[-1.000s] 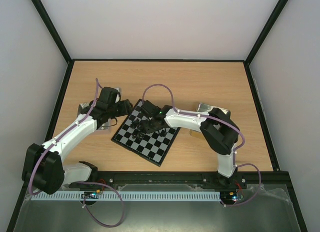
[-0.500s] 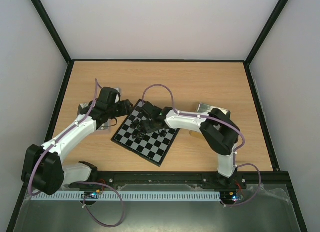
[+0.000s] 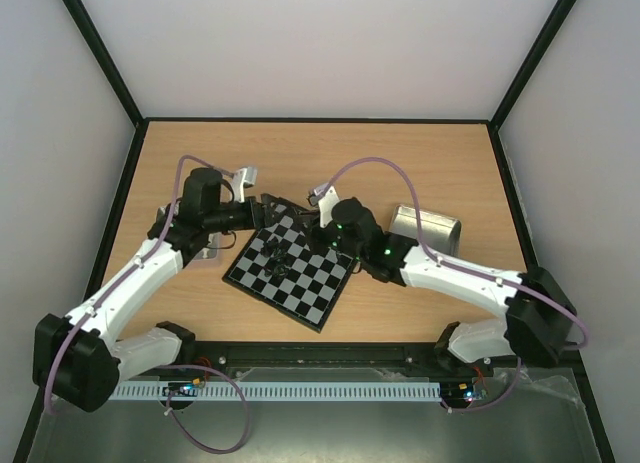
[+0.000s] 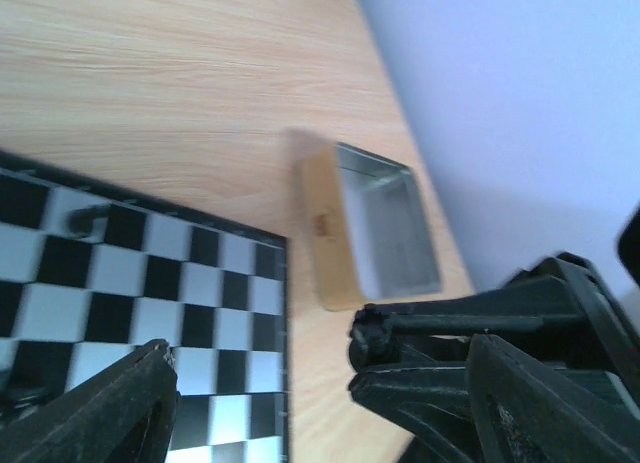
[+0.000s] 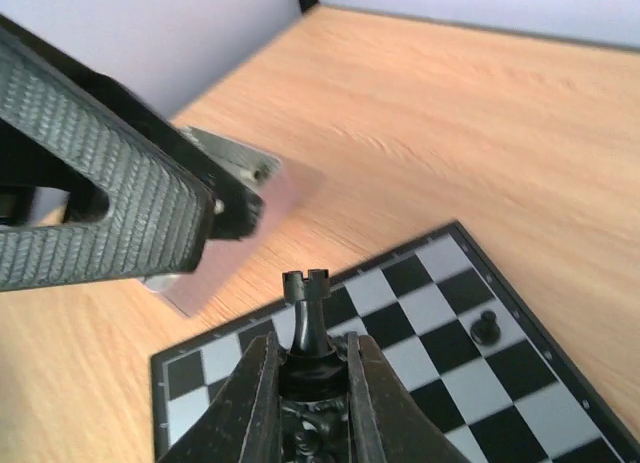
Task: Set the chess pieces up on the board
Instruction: Place the chess piece on the chessboard.
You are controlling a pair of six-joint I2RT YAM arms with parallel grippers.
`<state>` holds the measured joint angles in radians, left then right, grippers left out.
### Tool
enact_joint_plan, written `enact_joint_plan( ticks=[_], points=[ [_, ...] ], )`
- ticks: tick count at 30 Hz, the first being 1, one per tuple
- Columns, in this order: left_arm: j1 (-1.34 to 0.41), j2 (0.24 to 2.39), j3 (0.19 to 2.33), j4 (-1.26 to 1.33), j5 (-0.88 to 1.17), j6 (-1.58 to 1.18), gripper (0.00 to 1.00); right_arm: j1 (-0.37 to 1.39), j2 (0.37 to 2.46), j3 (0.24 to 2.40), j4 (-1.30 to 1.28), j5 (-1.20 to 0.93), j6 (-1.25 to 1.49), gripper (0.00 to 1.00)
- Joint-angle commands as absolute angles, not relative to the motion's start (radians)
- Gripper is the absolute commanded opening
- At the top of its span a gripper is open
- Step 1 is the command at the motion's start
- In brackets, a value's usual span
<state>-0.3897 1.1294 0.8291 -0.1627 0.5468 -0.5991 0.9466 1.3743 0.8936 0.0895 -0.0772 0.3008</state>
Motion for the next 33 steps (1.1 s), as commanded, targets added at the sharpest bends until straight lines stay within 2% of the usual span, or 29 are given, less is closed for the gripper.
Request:
enact_joint_plan(
  ticks=[1,5,14,20,24,28,31,32,33],
  points=[
    [-0.388,1.082,0.838,-0.047,0.826,-0.611,0.8,0.951,1.281,0.813,0.304,-0.165,0.197,0.1],
    [-0.388,1.051,0.86,-0.052,0.873,-0.607,0.74,0.95,1.23,0.794,0.327,-0.183,0.149,0.1],
    [-0.391,1.07,0.868,-0.057,0.873,-0.62,0.41,0.951,1.187,0.779,0.333,-0.229,0.104,0.09],
    [-0.402,1.107,0.862,0.006,0.911,-0.684,0.38,0.951,1.19,0.778,0.326,-0.253,0.08,0.09],
    [-0.407,1.12,0.859,0.014,0.916,-0.687,0.24,0.951,1.195,0.782,0.319,-0.251,0.079,0.09],
    [-0.416,1.118,0.852,0.033,0.929,-0.685,0.16,0.951,1.202,0.794,0.307,-0.247,0.092,0.09],
    [-0.423,1.118,0.851,0.035,0.93,-0.676,0.06,0.951,1.207,0.8,0.297,-0.232,0.109,0.09],
    [-0.423,1.119,0.851,0.033,0.93,-0.673,0.04,0.951,1.212,0.807,0.289,-0.218,0.122,0.11],
    [-0.423,1.118,0.851,0.029,0.927,-0.668,0.04,0.95,1.218,0.815,0.275,-0.199,0.138,0.17]
  ],
)
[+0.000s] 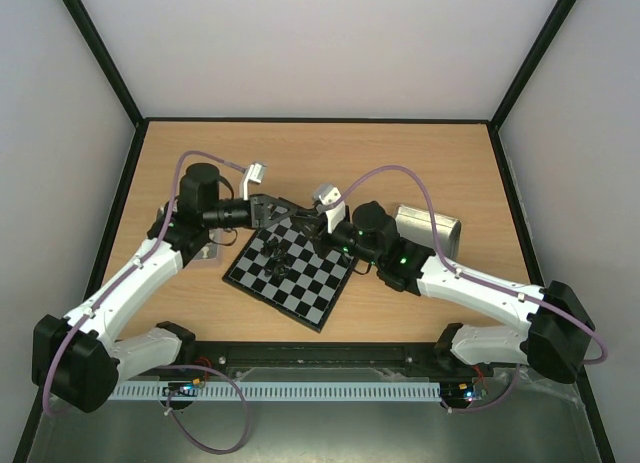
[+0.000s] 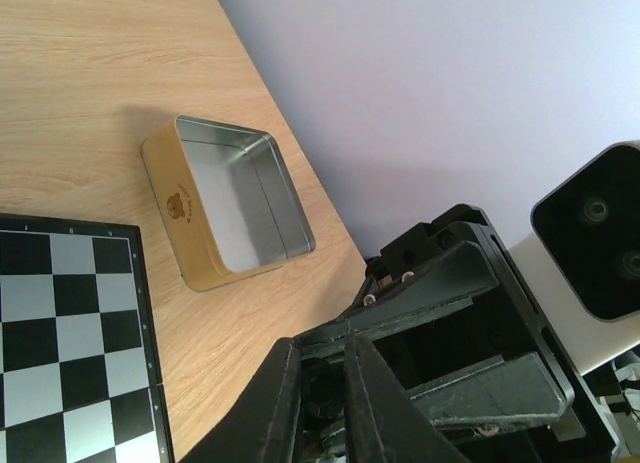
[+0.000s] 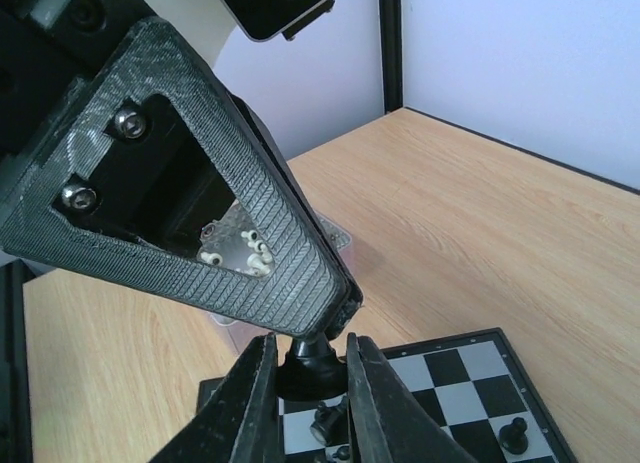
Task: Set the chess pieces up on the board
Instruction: Place the chess piece on the chessboard.
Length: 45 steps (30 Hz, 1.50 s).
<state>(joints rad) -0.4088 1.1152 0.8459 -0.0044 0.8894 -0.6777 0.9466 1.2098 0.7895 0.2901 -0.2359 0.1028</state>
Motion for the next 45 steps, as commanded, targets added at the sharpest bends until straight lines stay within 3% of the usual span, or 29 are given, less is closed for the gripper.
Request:
enact_joint_plan(
  ticks=[1,3,6,12,18,31,45],
  points=[
    [-0.423,1.119,0.853,0.023,0.92,-0.664,0.03,0.951,1.224,0.828,0.259,-0.173,0.161,0.26],
    [-0.423,1.121,0.862,0.002,0.888,-0.646,0.02,0.951,1.236,0.849,0.229,-0.139,0.2,0.42],
    [-0.422,1.128,0.877,-0.053,0.756,-0.609,0.02,0.951,1.228,0.826,0.223,-0.106,0.235,0.57],
    [-0.439,1.214,0.906,-0.194,0.174,-0.548,0.02,0.951,1.178,0.743,0.237,0.012,0.357,0.64],
    [-0.542,1.426,0.951,-0.167,-0.179,-0.555,0.02,0.95,1.177,0.686,0.201,0.23,0.556,0.64],
    [-0.563,1.728,1.0,0.006,-0.24,-0.474,0.02,0.948,1.177,0.647,0.182,0.359,0.668,0.64],
    [-0.543,1.842,1.013,0.103,-0.222,-0.482,0.02,0.947,1.221,0.663,0.193,0.336,0.659,0.64]
  ],
)
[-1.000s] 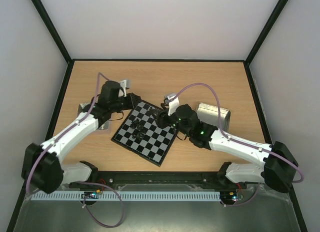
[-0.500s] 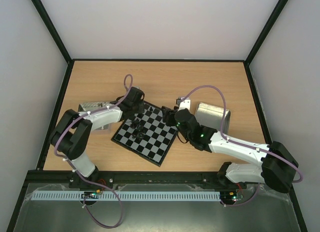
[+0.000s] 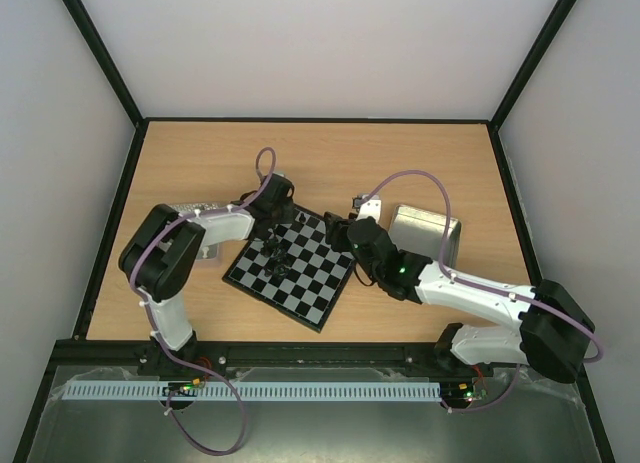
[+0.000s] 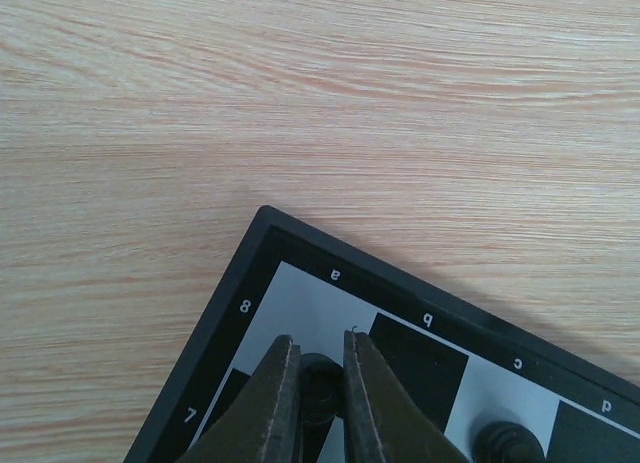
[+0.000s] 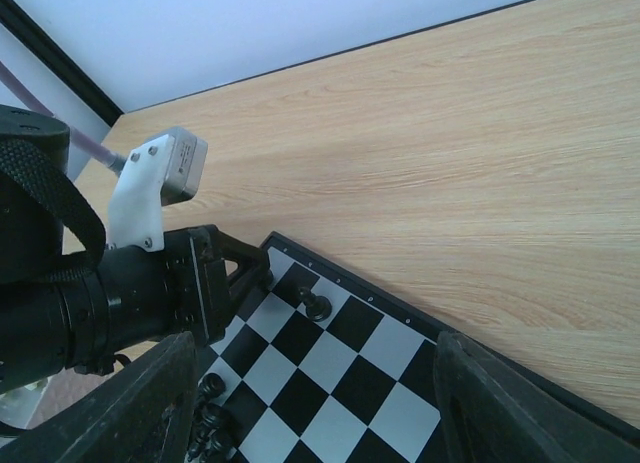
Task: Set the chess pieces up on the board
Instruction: Place the chess piece on the chessboard.
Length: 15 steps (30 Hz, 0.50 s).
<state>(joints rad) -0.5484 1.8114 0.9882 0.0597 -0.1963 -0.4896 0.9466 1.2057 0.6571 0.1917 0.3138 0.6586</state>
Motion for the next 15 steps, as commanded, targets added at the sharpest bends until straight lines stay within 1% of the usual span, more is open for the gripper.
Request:
enact_joint_plan(
  ticks=[1,8,13,15],
  points=[
    [-0.542,1.847,1.011,0.105,-0.224,-0.48,0.02,0.948,1.221,0.663,0.193,0.335,0.658,0.64],
    [-0.542,1.867,1.001,0.11,-0.244,-0.477,0.06,0.946,1.22,0.658,0.199,0.336,0.647,0.64],
    [-0.542,1.878,1.005,0.105,-0.249,-0.48,0.06,0.947,1.224,0.66,0.2,0.332,0.647,0.64],
    [-0.543,1.875,1.005,0.101,-0.247,-0.479,0.08,0.946,1.222,0.66,0.199,0.332,0.648,0.64]
  ],
)
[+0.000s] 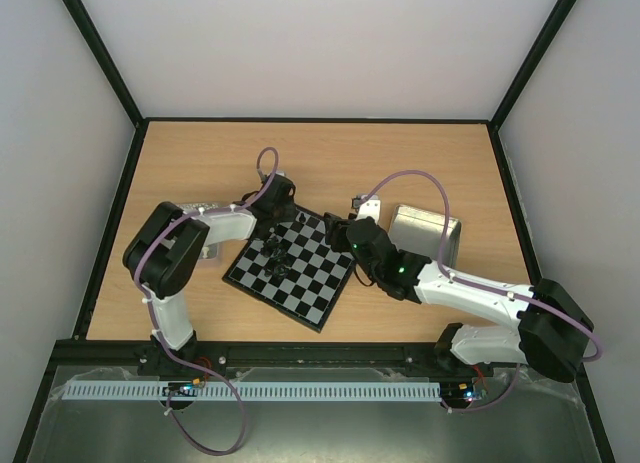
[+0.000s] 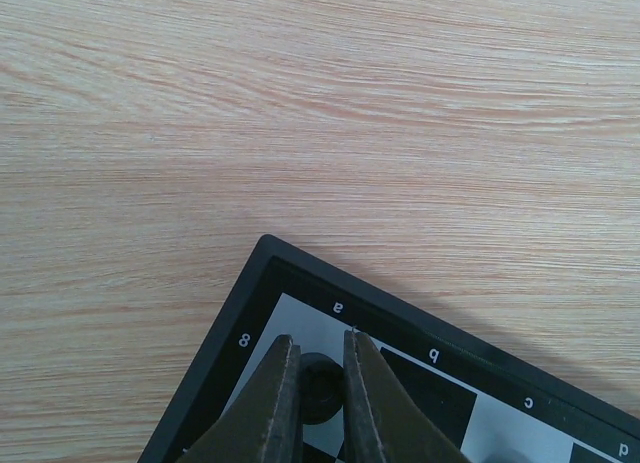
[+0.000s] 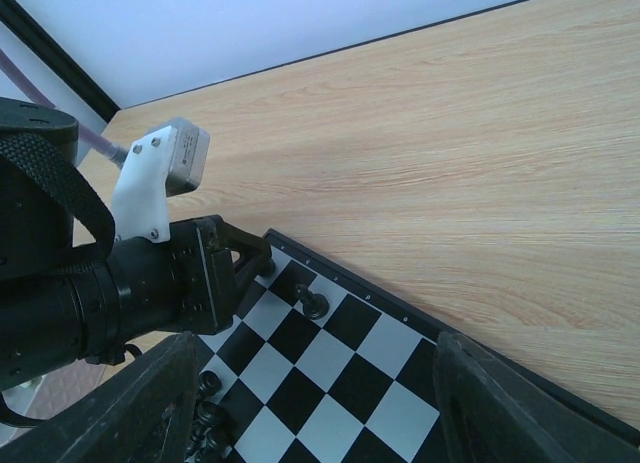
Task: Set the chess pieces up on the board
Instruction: Place the chess piece on the chessboard, then pick up the chess piece from the chessboard.
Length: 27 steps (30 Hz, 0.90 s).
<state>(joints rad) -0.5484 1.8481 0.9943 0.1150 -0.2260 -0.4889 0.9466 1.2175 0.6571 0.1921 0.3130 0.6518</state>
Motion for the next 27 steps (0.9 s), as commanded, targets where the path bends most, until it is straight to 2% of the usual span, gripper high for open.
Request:
enact_joint_plan(
  ticks=[1,10,12,20,27],
  points=[
    [-0.543,1.87,1.002,0.1,-0.248,-0.48,0.11,0.946,1.22,0.659,0.197,0.332,0.648,0.64],
    [-0.538,1.787,1.008,0.071,-0.215,-0.502,0.48,0.945,1.197,0.661,0.193,0.306,0.641,0.64],
    [-0.529,1.755,1.015,0.048,-0.21,-0.513,0.54,0.946,1.196,0.668,0.184,0.29,0.638,0.64],
    [-0.491,1.531,0.952,-0.036,-0.198,-0.556,0.58,0.946,1.276,0.758,0.069,0.21,0.626,0.63],
    [-0.452,1.297,0.862,-0.123,-0.193,-0.588,0.59,0.948,1.402,0.905,-0.045,-0.005,0.525,0.61]
  ],
)
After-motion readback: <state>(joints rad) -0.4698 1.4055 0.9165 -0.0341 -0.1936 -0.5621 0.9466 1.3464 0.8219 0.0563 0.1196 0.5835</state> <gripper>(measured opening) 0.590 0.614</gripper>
